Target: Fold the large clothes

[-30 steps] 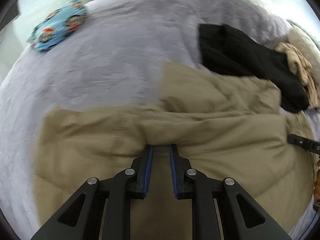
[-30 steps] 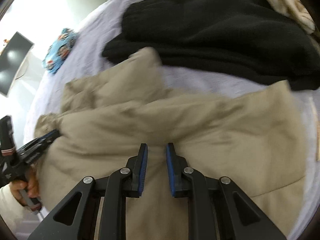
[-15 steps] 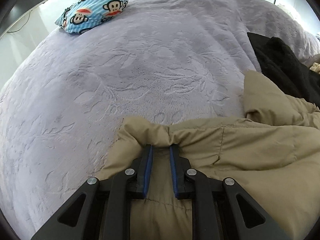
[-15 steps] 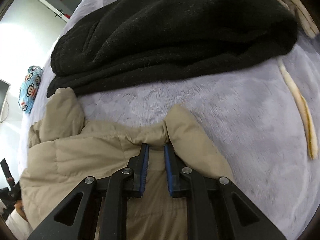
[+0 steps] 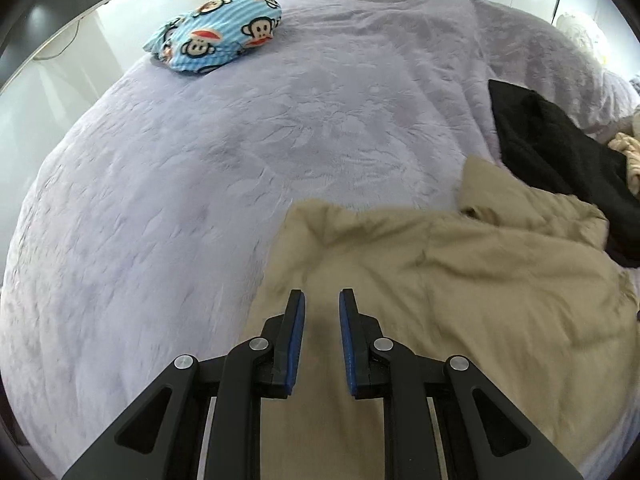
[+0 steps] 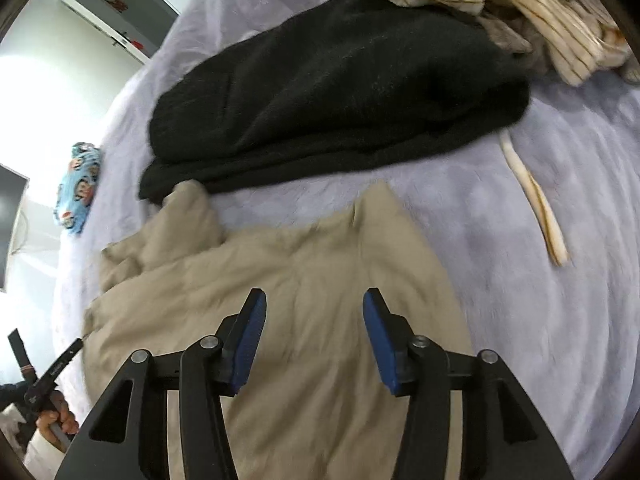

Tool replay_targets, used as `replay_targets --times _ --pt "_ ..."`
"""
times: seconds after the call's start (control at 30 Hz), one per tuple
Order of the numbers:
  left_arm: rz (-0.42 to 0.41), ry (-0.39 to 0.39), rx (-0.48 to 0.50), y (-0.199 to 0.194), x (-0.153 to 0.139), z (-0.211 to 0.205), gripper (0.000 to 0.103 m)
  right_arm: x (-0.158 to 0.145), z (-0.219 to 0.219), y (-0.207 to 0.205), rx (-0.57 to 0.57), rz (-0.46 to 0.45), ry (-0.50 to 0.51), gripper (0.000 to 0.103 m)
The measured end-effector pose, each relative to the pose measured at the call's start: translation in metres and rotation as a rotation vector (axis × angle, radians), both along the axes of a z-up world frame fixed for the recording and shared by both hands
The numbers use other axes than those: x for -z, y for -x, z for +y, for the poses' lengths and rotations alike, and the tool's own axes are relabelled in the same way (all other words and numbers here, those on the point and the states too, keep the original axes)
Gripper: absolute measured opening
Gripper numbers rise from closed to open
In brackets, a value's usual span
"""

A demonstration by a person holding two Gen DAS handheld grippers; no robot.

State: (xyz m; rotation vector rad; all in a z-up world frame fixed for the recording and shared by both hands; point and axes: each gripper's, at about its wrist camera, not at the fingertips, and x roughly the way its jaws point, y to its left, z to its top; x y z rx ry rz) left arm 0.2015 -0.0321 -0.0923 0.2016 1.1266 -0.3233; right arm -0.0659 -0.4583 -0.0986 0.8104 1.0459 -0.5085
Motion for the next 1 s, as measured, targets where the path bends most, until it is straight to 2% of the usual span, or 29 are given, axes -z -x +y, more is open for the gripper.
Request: replay_targets --times 0.13,0.37,0.4,0.43,0.47,0.53,0.8,0.87,1.0 --pt "0.031 0.036 -0.035 0.032 -0.011 0.018 0.02 -0.013 0.024 0.03 0.032 -0.02 -0.059 0.059" --pt "0.097 0.072 -0.03 0.083 -0.009 0.035 0.02 -0.006 0.072 0.08 0.09 -0.014 -0.152 0.063" --pt "0.108 0.073 -0.029 0.09 -0.008 0.037 0.039 -0.004 0.077 0.086 0.098 -0.01 -0.166 0.063" --pt "0.114 0.076 -0.032 0.094 -0.007 0.038 0.091 -0.004 0.08 0.093 0.104 -0.007 -0.174 0.063" --pt "0.106 0.08 -0.051 0.101 -0.008 0.041 0.103 -0.003 0.084 0.097 0.109 -0.005 -0.185 0.063" --pt "0.076 0.106 -0.056 0.111 -0.013 0.045 0.102 0.001 0.092 0.104 0.111 0.001 -0.207 0.065" --pt "0.102 0.105 -0.074 0.122 0.004 0.05 0.102 0.016 0.106 0.117 0.133 -0.026 -0.27 0.073" --pt "0.111 0.112 -0.084 0.12 0.008 0.054 0.102 0.021 0.108 0.119 0.133 -0.042 -0.285 0.083" --pt "0.143 0.161 -0.12 0.12 0.023 0.067 0.102 0.036 0.111 0.122 0.14 -0.068 -0.324 0.084"
